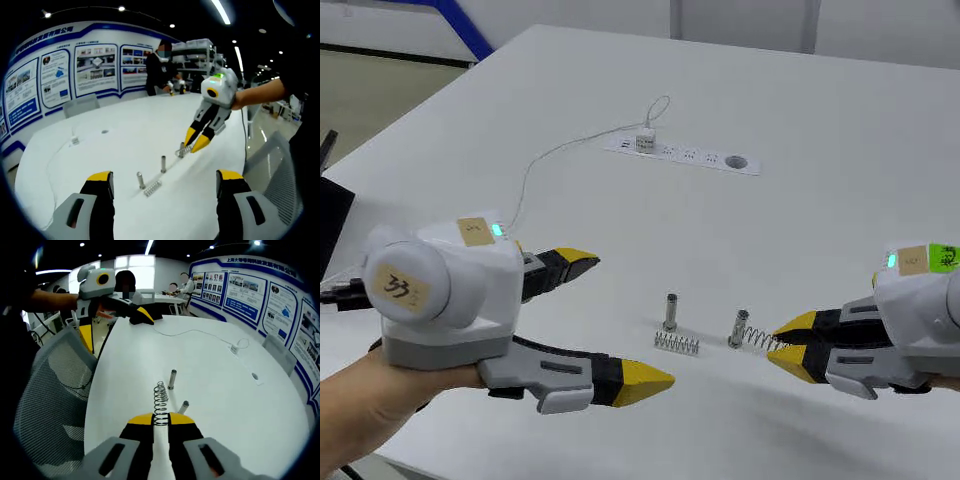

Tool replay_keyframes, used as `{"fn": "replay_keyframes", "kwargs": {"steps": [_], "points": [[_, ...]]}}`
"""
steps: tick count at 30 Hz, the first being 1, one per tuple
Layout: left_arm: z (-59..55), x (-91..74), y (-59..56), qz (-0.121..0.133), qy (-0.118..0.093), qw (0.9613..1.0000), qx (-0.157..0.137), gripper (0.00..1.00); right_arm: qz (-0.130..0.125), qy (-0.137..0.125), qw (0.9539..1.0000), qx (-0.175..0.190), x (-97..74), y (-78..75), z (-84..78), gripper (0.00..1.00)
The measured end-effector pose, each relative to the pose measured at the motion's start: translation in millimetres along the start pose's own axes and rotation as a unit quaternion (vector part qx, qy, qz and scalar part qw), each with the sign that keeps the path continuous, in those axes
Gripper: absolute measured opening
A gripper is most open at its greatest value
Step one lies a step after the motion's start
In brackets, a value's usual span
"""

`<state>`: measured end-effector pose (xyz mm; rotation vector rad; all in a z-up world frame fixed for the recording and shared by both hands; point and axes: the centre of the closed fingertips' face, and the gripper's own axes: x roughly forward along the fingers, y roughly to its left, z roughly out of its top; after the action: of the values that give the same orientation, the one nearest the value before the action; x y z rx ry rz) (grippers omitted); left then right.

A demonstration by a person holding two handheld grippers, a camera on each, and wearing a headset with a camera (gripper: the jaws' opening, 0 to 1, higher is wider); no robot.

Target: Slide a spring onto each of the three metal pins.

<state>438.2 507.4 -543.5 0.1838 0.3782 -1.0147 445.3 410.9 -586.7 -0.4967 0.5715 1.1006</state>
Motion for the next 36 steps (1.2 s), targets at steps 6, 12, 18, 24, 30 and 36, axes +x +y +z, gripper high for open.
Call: {"fn": "replay_keyframes", "kwargs": {"steps": [6, 12, 18, 24, 30, 36], "points": [[6.2, 17.6, -18.8, -0.034, -0.008, 0.9993, 0.01, 0.8, 0.024, -0.017, 0.9992, -0.029, -11.9, 19.9, 24.3, 0.11], [11.4, 26.7, -35.2, -0.059, -0.023, 0.9977, 0.025, 0.63, 0.047, -0.016, 0.9969, -0.061, -13.3, 39.4, 30.3, 0.11], [7.5, 29.3, -49.5, -0.086, -0.015, 0.9955, 0.039, 0.52, 0.066, -0.024, 0.9943, -0.08, -14.0, 54.3, 38.9, 0.11], [5.6, 26.9, -56.8, -0.106, -0.011, 0.9932, 0.048, 0.34, 0.077, -0.021, 0.9922, -0.096, -13.1, 60.3, 38.7, 0.11], [5.9, 24.9, -59.3, -0.11, -0.012, 0.9925, 0.052, 0.3, 0.086, -0.025, 0.991, -0.099, -13.6, 65.4, 42.0, 0.11], [5.9, 23.9, -62.1, -0.118, -0.012, 0.9916, 0.051, 0.24, 0.087, -0.026, 0.9908, -0.1, -13.4, 66.2, 42.8, 0.11]]}}
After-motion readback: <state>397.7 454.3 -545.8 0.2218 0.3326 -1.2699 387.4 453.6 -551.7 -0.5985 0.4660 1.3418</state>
